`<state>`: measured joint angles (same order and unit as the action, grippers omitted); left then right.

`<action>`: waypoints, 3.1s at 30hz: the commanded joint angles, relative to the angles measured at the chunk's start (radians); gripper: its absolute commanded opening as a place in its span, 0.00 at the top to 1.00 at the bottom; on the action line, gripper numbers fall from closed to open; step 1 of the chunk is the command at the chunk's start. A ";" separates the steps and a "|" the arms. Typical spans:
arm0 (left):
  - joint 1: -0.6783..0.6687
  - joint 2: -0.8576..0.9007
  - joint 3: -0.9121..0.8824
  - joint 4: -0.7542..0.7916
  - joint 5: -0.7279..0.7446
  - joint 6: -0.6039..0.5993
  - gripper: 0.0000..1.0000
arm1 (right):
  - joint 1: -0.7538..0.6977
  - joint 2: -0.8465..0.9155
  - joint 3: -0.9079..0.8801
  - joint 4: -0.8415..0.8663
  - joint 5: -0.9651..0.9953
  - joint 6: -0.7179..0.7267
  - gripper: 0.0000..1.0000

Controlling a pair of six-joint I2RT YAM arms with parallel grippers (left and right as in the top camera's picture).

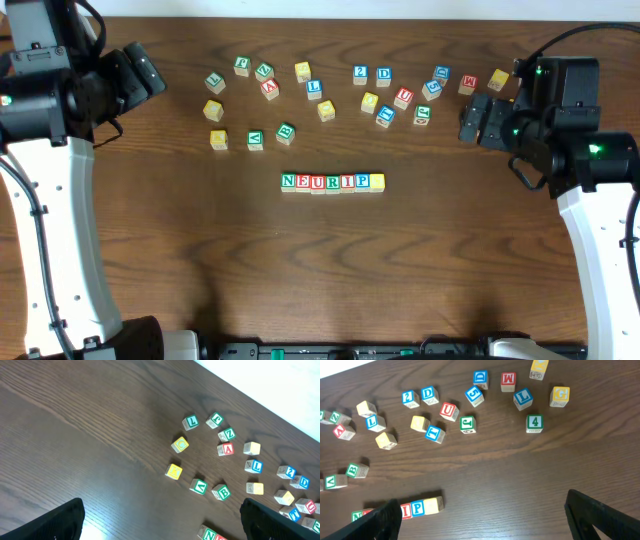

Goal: Spell out NEURIPS

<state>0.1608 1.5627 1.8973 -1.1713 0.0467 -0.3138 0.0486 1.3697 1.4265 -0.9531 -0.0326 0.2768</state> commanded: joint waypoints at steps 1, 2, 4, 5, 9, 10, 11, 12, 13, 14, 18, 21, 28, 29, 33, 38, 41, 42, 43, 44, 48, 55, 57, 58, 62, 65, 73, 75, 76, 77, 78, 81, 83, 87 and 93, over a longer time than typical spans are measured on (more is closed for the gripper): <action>0.003 0.003 0.008 -0.003 0.002 -0.002 0.02 | -0.006 -0.008 0.017 0.013 0.011 -0.005 0.01; 0.003 0.003 0.008 -0.003 0.002 -0.002 0.02 | -0.006 -0.008 0.013 0.029 0.022 -0.005 0.01; 0.003 0.003 0.008 -0.003 0.002 -0.002 0.02 | -0.008 -0.019 -0.017 0.092 0.049 -0.006 0.01; 0.003 0.003 0.008 -0.003 0.002 -0.002 0.02 | -0.008 -0.031 -0.040 0.130 0.070 -0.010 0.01; 0.003 0.003 0.008 -0.003 0.002 -0.002 0.02 | -0.006 -0.135 -0.214 0.379 0.078 -0.098 0.01; 0.003 0.003 0.008 -0.003 0.002 -0.002 0.02 | -0.006 -0.177 -0.280 0.450 0.078 -0.110 0.01; 0.003 0.003 0.008 -0.003 0.002 -0.002 0.02 | -0.006 -0.217 -0.338 0.507 0.078 -0.116 0.01; 0.003 0.003 0.008 -0.003 0.002 -0.002 0.02 | -0.006 -0.259 -0.396 0.558 0.079 -0.118 0.01; 0.003 0.003 0.008 -0.003 0.002 -0.002 0.02 | -0.010 -0.309 -0.465 0.613 0.079 -0.117 0.01; 0.003 0.003 0.008 -0.003 0.002 -0.002 0.02 | -0.015 -0.352 -0.521 0.654 0.079 -0.118 0.01; 0.003 0.003 0.008 -0.003 0.002 -0.002 0.02 | -0.045 -0.558 -0.771 0.789 0.079 -0.117 0.01; 0.003 0.003 0.008 -0.003 0.002 -0.002 0.02 | -0.066 -0.713 -0.935 0.843 0.078 -0.117 0.01; 0.003 0.003 0.008 -0.003 0.002 -0.002 0.02 | -0.069 -1.052 -1.239 0.932 0.068 -0.109 0.01; 0.003 0.003 0.008 -0.003 0.002 -0.002 0.03 | -0.069 -1.080 -1.263 0.940 0.067 -0.109 0.01; 0.003 0.003 0.008 -0.003 0.002 -0.002 0.03 | -0.069 -1.215 -1.391 0.974 0.047 -0.109 0.01; 0.003 0.003 0.008 -0.003 0.002 -0.002 0.02 | -0.069 -1.265 -1.421 0.958 0.041 -0.106 0.01; 0.003 0.003 0.008 -0.003 0.002 -0.002 0.02 | -0.069 -1.286 -1.421 0.925 0.042 -0.107 0.01; 0.003 0.003 0.008 -0.003 0.002 -0.002 0.02 | -0.069 -1.299 -1.421 0.897 0.041 -0.106 0.01; 0.003 0.003 0.008 -0.003 0.002 -0.002 0.02 | -0.069 -1.310 -1.421 0.872 0.040 -0.106 0.01; 0.003 0.003 0.008 -0.003 0.002 -0.002 0.02 | -0.069 -1.325 -1.421 0.877 0.032 -0.106 0.01; 0.003 0.003 0.008 -0.003 0.002 -0.001 0.02 | -0.069 -1.365 -1.421 0.880 0.026 -0.106 0.01; 0.003 0.003 0.008 -0.003 0.002 -0.002 0.03 | -0.069 -1.364 -1.421 0.879 0.026 -0.106 0.01; 0.003 0.003 0.008 -0.003 0.002 -0.002 0.02 | -0.069 -1.364 -1.421 0.879 0.026 -0.106 0.01; 0.003 0.003 0.008 -0.003 0.002 -0.002 0.02 | -0.069 -1.364 -1.421 0.879 0.026 -0.106 0.01; 0.003 0.003 0.008 -0.003 0.002 -0.002 0.02 | -0.069 -1.364 -1.421 0.879 0.026 -0.106 0.01; 0.003 0.003 0.008 -0.003 0.002 -0.002 0.02 | -0.069 -1.364 -1.421 0.879 0.026 -0.106 0.01; 0.003 0.003 0.008 -0.003 0.002 -0.002 0.02 | -0.069 -1.364 -1.421 0.879 0.026 -0.106 0.01; 0.003 0.003 0.008 -0.003 0.002 -0.002 0.02 | -0.069 -1.364 -1.421 0.879 0.026 -0.106 0.01; 0.003 0.003 0.008 -0.003 0.002 -0.002 0.02 | -0.069 -1.364 -1.421 0.879 0.026 -0.106 0.01; 0.003 0.003 0.008 -0.003 0.000 0.002 0.02 | -0.069 -1.364 -1.421 0.879 0.026 -0.106 0.01; 0.003 0.003 0.008 -0.003 -0.014 0.011 0.02 | -0.069 -1.364 -1.421 0.879 0.026 -0.106 0.01; 0.003 0.003 0.008 -0.004 -0.021 0.014 0.02 | -0.069 -1.364 -1.421 0.879 0.026 -0.106 0.01; 0.003 0.003 0.008 -0.010 -0.021 0.014 0.02 | -0.069 -1.364 -1.421 0.879 0.026 -0.106 0.01; -0.001 -0.033 -0.004 -0.008 -0.040 0.014 0.02 | -0.069 -1.364 -1.421 0.879 0.026 -0.106 0.01; -0.037 -0.221 -0.208 0.236 -0.039 0.081 0.02 | -0.069 -1.364 -1.421 0.879 0.026 -0.106 0.01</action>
<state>0.1452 1.4574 1.7821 -1.0100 0.0200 -0.2935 -0.0128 0.0128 0.0071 -0.0708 -0.0013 0.1741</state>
